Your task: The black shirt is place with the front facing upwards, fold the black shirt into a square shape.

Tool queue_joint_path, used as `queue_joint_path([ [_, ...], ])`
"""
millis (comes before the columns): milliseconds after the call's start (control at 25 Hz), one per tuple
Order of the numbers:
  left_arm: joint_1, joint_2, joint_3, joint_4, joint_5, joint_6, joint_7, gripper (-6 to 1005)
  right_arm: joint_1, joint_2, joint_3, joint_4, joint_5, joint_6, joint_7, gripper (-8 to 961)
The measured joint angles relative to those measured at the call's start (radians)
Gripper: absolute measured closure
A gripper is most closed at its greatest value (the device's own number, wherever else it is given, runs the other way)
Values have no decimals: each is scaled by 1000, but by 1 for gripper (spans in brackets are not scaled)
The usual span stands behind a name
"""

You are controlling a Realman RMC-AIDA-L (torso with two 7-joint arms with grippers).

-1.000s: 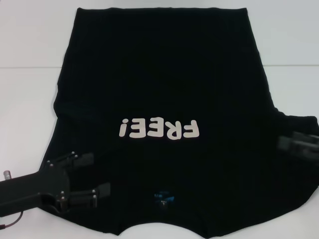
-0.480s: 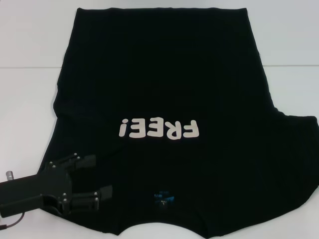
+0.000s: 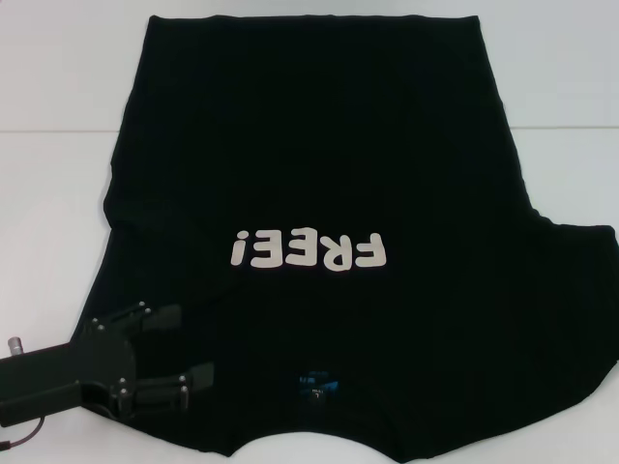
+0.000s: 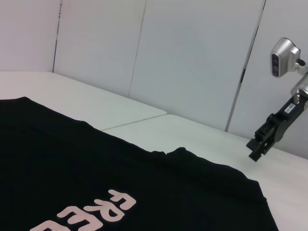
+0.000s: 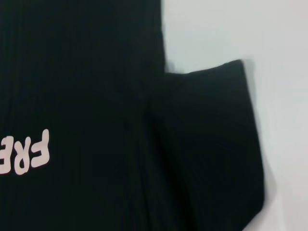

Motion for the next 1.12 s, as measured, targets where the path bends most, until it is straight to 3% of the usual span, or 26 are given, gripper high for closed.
queue_joint_path([
  [440,6,-4,-3,-2,0,-14,1,48,14,-1,-12,138,-1,102,-20,75],
  [1120,7,-10,-6,-4,-1,-26,2,48,55,3,-41,211,0,166,-36,80],
])
